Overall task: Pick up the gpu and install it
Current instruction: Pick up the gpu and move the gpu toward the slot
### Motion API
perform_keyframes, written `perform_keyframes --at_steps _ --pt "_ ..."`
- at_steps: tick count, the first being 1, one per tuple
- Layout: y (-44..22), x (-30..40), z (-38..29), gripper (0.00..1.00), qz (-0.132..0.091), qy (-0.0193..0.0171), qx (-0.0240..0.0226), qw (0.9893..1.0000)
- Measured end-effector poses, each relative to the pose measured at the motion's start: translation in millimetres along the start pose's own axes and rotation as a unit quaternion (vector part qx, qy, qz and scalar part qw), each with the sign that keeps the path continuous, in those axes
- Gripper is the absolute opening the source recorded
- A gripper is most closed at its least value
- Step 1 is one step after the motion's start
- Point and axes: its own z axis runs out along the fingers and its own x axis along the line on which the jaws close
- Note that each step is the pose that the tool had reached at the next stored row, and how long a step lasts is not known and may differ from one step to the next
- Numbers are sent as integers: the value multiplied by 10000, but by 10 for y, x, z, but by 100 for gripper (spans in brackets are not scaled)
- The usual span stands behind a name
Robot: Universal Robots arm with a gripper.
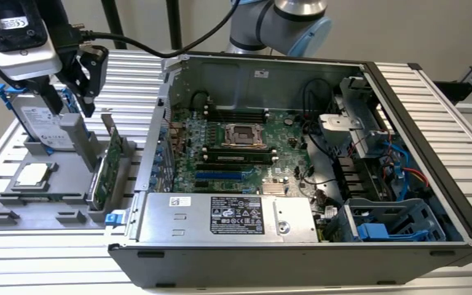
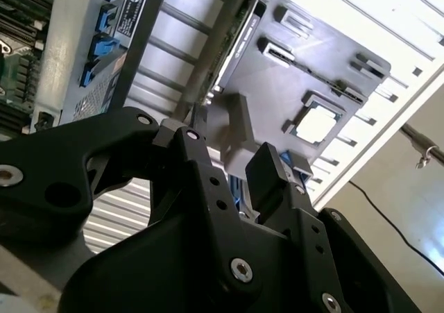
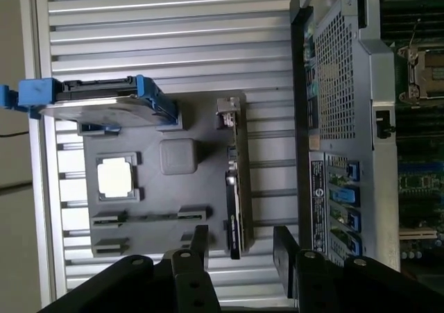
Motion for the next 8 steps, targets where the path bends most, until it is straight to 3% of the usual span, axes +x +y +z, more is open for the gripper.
perform_keyframes --at_steps 5,8 --pt "-5 -1 58 100 0 -71 -5 10000" --pt "-10 0 92 100 18 -81 -6 10000"
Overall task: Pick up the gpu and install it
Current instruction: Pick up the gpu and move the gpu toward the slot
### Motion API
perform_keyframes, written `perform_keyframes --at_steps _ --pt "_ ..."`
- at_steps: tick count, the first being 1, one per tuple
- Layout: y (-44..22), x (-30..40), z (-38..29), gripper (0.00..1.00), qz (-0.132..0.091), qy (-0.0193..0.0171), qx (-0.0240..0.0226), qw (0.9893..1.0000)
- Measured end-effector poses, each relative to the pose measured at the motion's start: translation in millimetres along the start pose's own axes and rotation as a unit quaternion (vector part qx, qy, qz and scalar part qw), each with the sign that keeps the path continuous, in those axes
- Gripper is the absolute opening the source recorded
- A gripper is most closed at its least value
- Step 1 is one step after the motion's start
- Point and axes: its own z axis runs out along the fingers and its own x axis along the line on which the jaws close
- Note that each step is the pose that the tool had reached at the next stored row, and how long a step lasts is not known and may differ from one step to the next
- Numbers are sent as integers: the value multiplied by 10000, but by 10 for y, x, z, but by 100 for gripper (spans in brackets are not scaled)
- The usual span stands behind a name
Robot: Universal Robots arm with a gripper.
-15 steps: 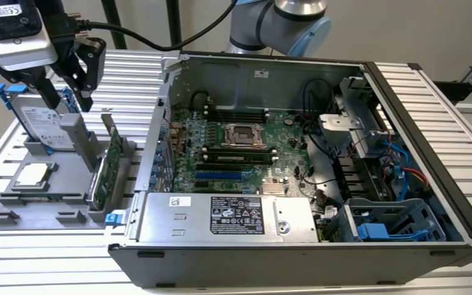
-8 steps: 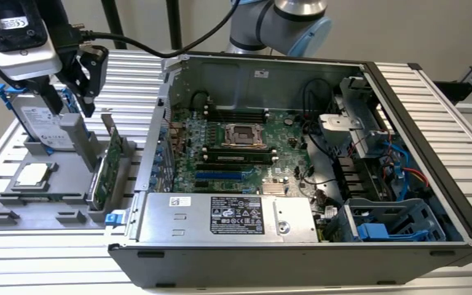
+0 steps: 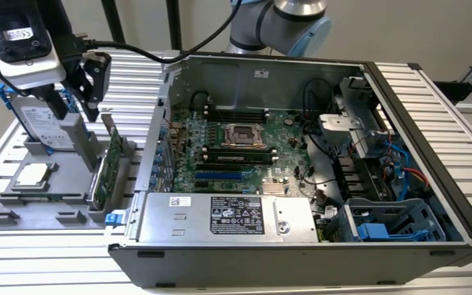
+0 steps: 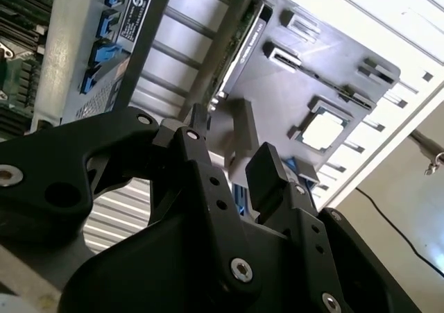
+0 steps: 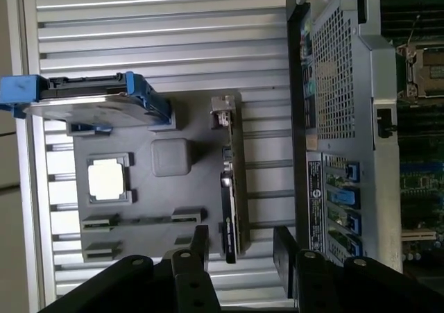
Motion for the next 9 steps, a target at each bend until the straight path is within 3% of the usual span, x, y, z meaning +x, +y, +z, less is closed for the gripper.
perform_keyframes --at_steps 9 --pt "-26 -2 75 100 17 -1 0 10000"
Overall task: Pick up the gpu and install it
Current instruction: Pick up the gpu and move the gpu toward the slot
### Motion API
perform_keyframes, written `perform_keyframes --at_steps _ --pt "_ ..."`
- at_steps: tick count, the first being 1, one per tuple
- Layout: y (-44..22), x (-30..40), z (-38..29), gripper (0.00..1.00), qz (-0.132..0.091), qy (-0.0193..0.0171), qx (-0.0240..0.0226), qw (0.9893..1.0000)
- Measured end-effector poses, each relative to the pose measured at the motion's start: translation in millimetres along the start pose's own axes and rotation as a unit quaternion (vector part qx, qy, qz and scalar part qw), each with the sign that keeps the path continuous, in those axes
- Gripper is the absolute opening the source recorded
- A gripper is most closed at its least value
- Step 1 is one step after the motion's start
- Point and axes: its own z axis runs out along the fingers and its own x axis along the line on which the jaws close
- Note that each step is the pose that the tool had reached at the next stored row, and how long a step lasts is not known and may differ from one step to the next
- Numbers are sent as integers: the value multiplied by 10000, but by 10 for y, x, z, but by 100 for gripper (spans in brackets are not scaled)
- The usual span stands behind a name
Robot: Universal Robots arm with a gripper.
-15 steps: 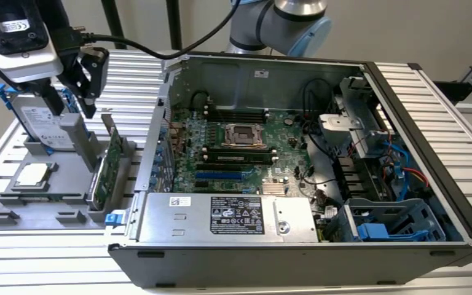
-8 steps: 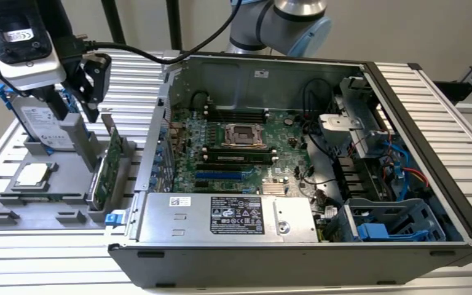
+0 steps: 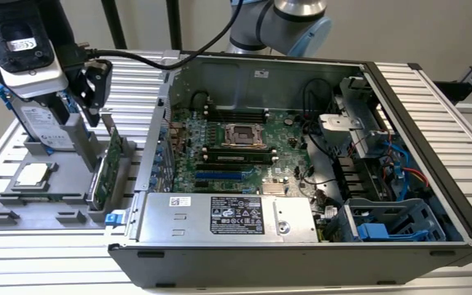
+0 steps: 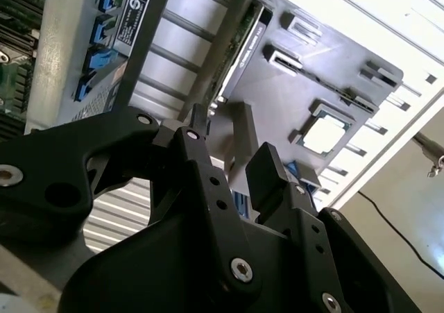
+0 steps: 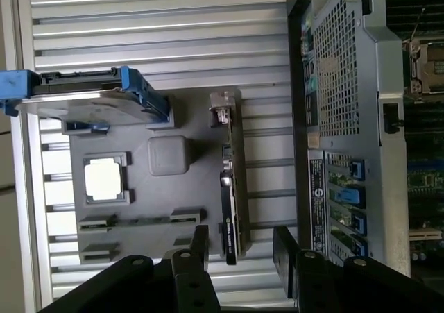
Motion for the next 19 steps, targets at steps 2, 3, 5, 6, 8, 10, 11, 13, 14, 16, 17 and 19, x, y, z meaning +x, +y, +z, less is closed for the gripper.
perform_keyframes --at_steps 2,3,5,6,8,10,11,13,14,16,17,19 --pt "-6 0 18 100 2 0 0 10000" --pt "-9 0 27 100 4 0 0 10000" --pt "-15 0 45 100 6 0 0 10000" --pt "-17 -1 53 100 7 0 0 10000" --pt "-23 -1 71 100 9 0 0 10000" --pt "-29 -1 88 100 10 0 0 10000" --pt "-31 -1 98 100 12 0 0 10000" --pt "-36 -1 116 100 13 0 0 10000" --pt "-38 -1 126 100 14 -1 0 10000" --pt "-42 -1 143 100 16 0 0 10000" --pt "-44 -1 153 100 17 -1 0 10000" --pt "-48 -1 172 100 19 -1 0 10000"
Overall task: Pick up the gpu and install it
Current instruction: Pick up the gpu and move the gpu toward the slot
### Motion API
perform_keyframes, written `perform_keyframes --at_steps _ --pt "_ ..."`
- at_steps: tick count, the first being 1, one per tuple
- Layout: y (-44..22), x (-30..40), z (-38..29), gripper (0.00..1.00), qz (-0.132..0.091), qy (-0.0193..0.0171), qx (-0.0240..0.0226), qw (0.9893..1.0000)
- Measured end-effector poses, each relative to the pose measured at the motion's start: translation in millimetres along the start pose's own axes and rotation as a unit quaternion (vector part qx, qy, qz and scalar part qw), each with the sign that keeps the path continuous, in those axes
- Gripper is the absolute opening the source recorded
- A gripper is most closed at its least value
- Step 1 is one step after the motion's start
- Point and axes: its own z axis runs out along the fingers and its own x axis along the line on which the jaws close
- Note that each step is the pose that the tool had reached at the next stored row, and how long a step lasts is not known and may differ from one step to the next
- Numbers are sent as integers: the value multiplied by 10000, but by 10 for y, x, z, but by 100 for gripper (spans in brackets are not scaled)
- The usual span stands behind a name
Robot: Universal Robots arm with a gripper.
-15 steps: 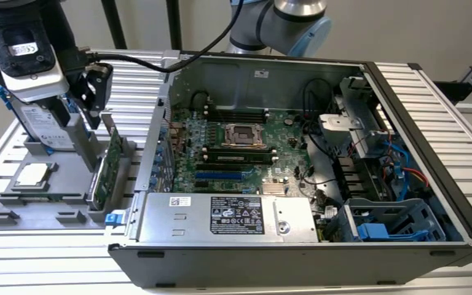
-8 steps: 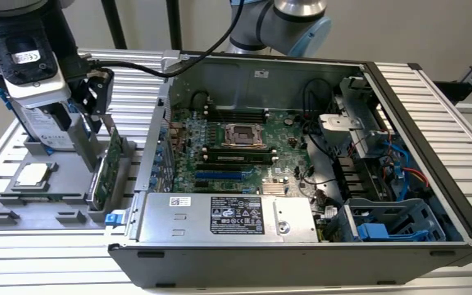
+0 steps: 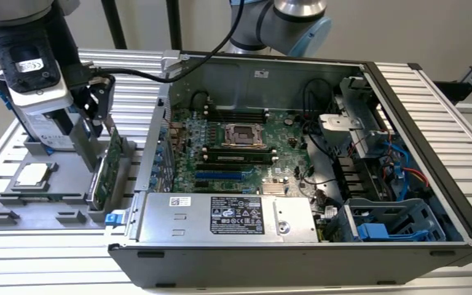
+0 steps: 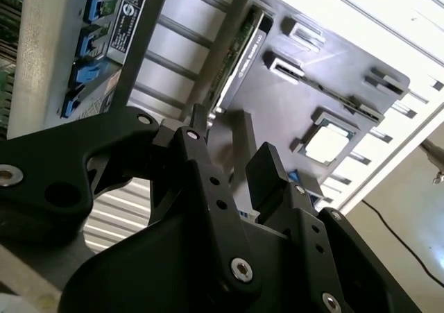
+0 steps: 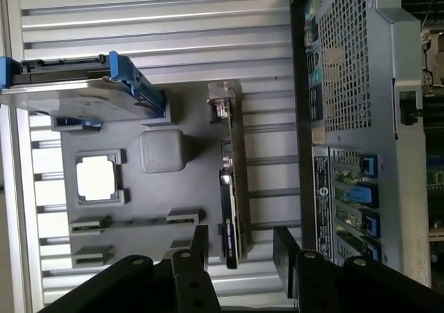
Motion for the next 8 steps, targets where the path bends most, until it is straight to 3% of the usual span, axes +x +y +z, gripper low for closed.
perform_keyframes --at_steps 8 --pt "-17 0 74 100 7 0 0 10000"
